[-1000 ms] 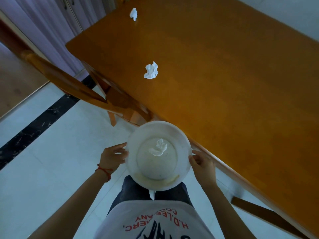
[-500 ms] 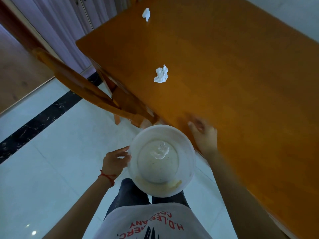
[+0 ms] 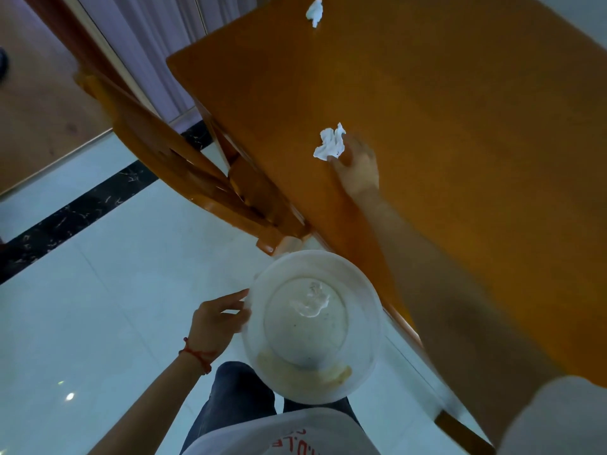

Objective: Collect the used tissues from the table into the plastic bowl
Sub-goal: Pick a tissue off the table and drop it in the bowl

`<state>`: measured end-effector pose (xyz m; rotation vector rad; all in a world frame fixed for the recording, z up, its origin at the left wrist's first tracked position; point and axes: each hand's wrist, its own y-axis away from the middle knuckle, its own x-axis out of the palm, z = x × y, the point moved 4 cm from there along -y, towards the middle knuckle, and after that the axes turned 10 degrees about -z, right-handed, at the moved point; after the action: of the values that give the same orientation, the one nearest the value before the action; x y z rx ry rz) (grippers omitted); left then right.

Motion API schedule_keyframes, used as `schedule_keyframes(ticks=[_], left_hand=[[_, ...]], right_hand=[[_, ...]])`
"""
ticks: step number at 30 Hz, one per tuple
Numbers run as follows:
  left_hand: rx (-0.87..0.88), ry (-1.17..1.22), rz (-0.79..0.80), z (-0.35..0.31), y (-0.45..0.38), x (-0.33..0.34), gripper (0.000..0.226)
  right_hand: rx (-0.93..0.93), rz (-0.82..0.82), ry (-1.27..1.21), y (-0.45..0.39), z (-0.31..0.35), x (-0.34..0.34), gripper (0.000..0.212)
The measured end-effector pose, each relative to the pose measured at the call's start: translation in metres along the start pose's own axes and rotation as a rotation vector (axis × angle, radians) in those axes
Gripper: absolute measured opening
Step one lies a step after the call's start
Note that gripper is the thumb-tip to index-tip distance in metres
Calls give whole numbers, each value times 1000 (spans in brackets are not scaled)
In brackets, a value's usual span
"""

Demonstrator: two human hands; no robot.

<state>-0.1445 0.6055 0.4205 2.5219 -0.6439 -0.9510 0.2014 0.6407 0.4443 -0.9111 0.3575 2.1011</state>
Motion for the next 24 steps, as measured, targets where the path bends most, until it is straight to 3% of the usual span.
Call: schedule_keyframes(ticks=[3, 10, 16, 24], left_hand=[[-26, 20, -14, 2, 1, 0, 32], [-28, 37, -21, 0, 2, 0, 32], [-27, 43, -21, 0, 2, -1, 33], [-30, 56, -15, -2, 2, -1, 33]], right_hand=[[-66, 33, -7, -17, 8, 10, 50], [-171, 199, 289, -26, -2, 28, 47], [-250, 74, 277, -2, -8, 20, 35], [-125, -96, 15, 79, -2, -22, 22]])
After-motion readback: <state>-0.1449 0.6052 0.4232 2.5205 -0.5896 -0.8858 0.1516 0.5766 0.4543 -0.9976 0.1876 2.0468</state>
